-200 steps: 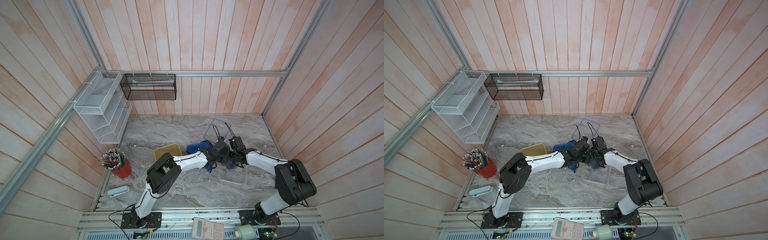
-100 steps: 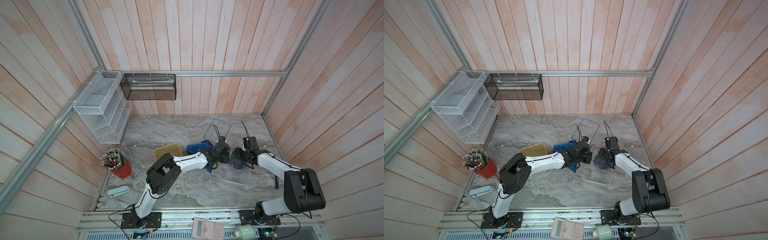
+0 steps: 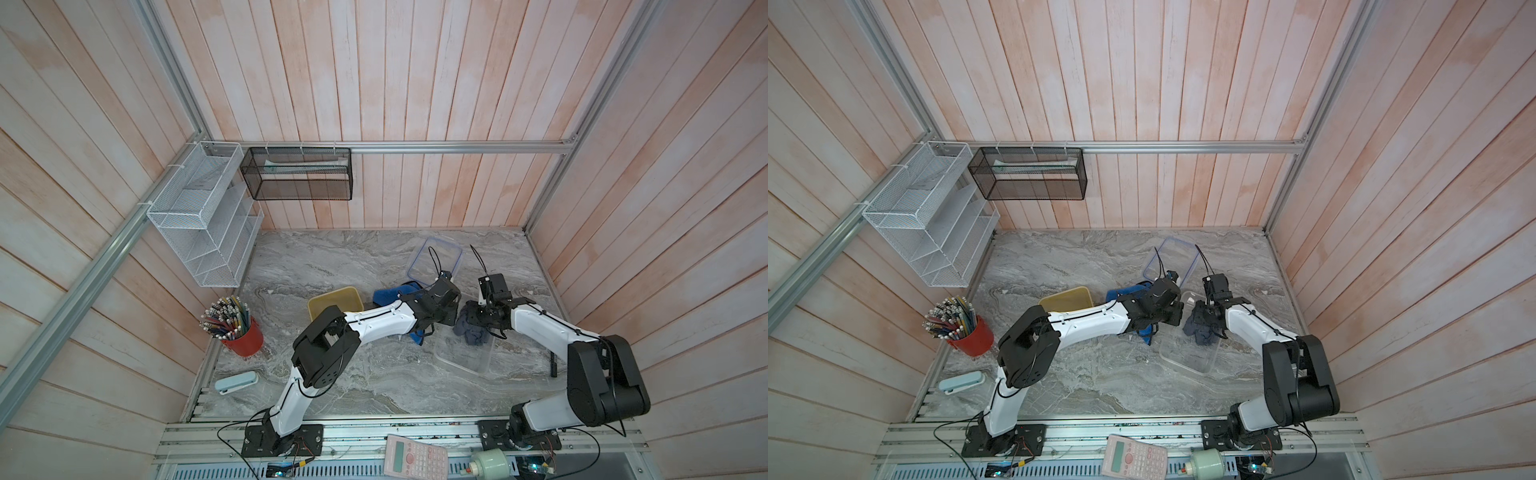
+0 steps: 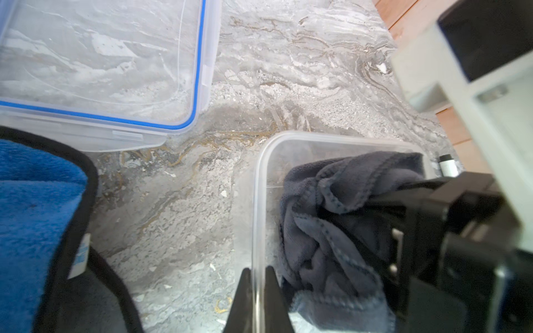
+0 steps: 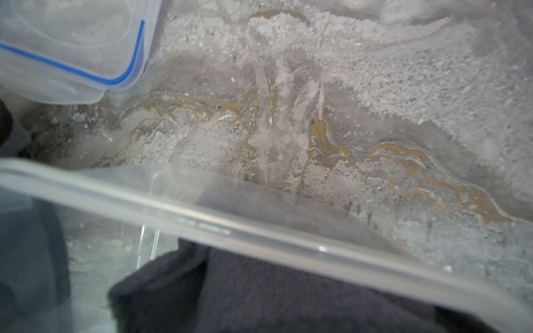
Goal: Wipe the insides of the lunch boxes
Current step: Wipe the dirt inside the lunch box.
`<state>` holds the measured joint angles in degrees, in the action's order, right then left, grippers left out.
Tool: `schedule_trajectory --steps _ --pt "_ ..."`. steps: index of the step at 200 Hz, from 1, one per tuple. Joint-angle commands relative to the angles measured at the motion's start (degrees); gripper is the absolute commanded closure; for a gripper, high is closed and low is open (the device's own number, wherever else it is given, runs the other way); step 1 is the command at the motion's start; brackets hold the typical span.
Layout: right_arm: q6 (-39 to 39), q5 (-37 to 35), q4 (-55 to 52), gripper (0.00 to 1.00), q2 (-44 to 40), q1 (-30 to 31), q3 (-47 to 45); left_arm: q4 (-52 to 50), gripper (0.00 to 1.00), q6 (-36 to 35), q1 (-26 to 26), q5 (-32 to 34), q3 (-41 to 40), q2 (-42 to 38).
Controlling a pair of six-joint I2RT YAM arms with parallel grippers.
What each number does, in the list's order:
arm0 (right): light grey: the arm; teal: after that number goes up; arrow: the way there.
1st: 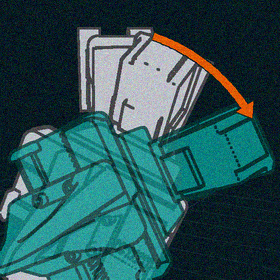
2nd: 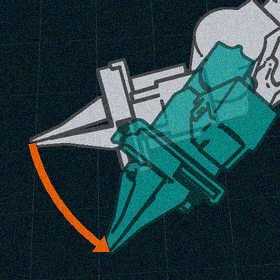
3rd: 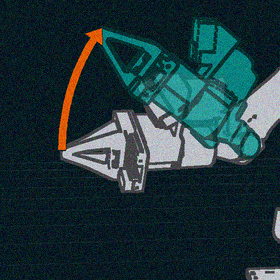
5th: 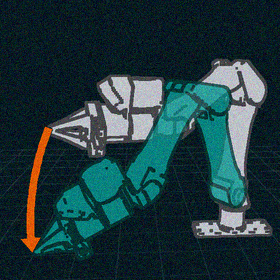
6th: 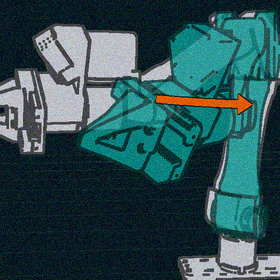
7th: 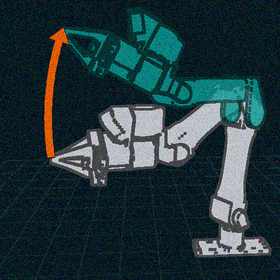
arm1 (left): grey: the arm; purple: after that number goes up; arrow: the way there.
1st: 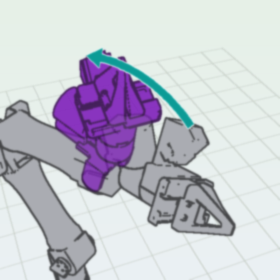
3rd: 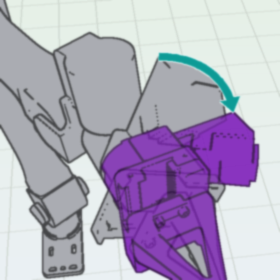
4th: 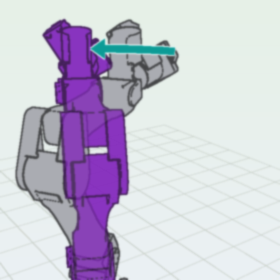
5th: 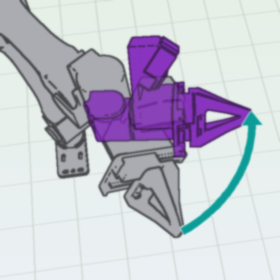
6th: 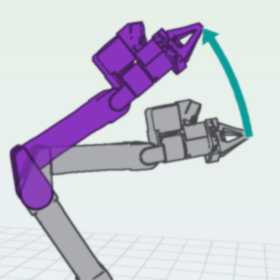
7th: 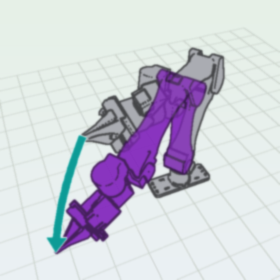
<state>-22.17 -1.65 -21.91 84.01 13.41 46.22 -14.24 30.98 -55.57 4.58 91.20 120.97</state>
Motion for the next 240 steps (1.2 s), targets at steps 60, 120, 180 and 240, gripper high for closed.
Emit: schedule_trajectory --steps 60,120,180,240 --pt "3.0 3.9 -13.9 1.00 0.9 3.8 3.6 0.3 1.00 -4.0 3.9 5.2 2.9 -0.4" --pt "3.3 7.7 -17.5 1.00 0.0 8.3 3.2 0.1 1.00 -4.2 4.2 5.1 4.5 1.2" --pt "4.2 8.3 -19.2 1.00 -0.9 7.9 3.2 0.4 1.00 -4.1 4.6 4.7 4.2 1.3" --pt "4.8 -2.2 -18.3 1.00 -0.3 3.2 10.5 0.2 1.00 -4.7 3.5 4.8 1.7 0.6"
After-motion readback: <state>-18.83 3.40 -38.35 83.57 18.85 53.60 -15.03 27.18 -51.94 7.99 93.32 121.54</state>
